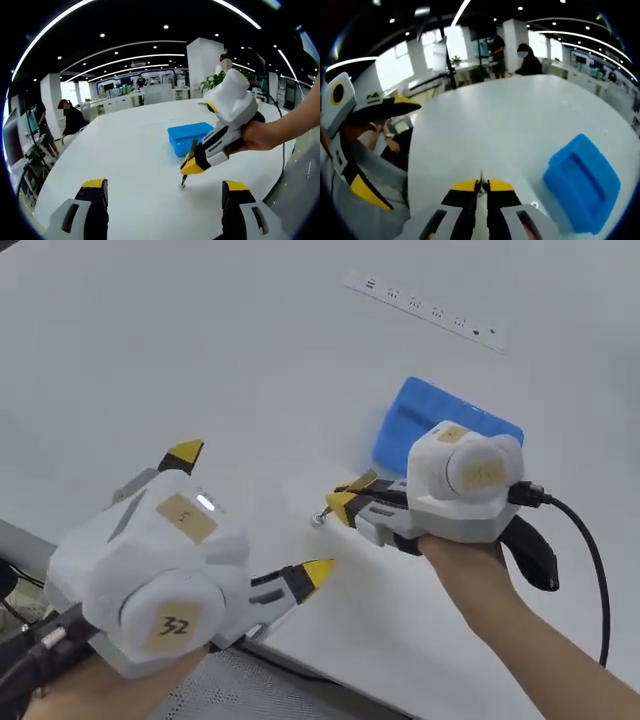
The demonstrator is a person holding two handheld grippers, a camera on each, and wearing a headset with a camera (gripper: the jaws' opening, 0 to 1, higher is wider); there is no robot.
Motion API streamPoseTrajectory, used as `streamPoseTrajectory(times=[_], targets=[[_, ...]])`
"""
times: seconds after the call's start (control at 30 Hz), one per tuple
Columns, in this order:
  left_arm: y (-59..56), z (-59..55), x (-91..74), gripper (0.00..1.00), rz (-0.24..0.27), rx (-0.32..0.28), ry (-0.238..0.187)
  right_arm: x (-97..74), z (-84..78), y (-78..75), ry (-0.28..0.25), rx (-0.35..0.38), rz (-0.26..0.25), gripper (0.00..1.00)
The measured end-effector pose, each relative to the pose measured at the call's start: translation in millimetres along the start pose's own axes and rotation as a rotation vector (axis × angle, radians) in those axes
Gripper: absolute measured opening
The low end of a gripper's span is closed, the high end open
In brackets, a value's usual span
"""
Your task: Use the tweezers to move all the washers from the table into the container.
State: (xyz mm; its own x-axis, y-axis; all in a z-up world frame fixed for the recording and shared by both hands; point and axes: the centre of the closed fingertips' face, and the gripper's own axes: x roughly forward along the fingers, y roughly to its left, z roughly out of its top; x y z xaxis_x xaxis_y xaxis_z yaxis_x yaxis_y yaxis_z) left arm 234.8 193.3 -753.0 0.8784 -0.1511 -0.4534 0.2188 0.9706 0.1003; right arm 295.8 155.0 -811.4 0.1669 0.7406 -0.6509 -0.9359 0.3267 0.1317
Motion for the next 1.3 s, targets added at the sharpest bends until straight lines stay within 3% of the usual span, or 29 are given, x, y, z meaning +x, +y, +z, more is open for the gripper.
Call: streamPoseTrajectory(times=[0.33, 0.57, 0.73, 0.9, 0.97, 1.03, 1.13, 1.3], targets=[[-10.0, -2.5, 1.2, 0.98, -0.047, 0.034, 0.014, -26.9, 12.9, -7.4, -0.007, -0.064, -0.054, 0.03], [-22.9, -4.8, 1.3, 0.99, -0.096, 0.095, 0.024, -55.4, 36.8, -34.3, -0.061, -0.076, -0.145, 0.03], [-26.9, -4.5, 0.8, 0.99, -0.12, 0.1, 0.023, -66.7, 53.2, -58.2, -0.095, -0.08, -0.215, 0.03], [-42.4, -11.0, 1.0, 0.99, -0.195, 0.134, 0.047, -68.4, 61.0, -77.0, -0.112, -0.059, -0.268, 0.03], [-49.1, -18.1, 1.5, 0.99, -0.231, 0.151, 0.08, -67.1, 62.8, -83.5, -0.117, -0.053, -0.282, 0.03], [-55.8, -28.8, 0.6, 0.98, -0.276, 0.152, 0.141, -63.4, 62.5, -93.0, -0.118, -0.029, -0.287, 0.03], [-60.9, -29.4, 0.4, 0.98, -0.305, 0.164, 0.138, -57.2, 60.4, -110.3, -0.12, 0.011, -0.287, 0.03], [-68.3, -33.9, 0.0, 0.98, -0.356, 0.159, 0.167, -49.2, 57.7, -124.4, -0.114, 0.055, -0.284, 0.03]])
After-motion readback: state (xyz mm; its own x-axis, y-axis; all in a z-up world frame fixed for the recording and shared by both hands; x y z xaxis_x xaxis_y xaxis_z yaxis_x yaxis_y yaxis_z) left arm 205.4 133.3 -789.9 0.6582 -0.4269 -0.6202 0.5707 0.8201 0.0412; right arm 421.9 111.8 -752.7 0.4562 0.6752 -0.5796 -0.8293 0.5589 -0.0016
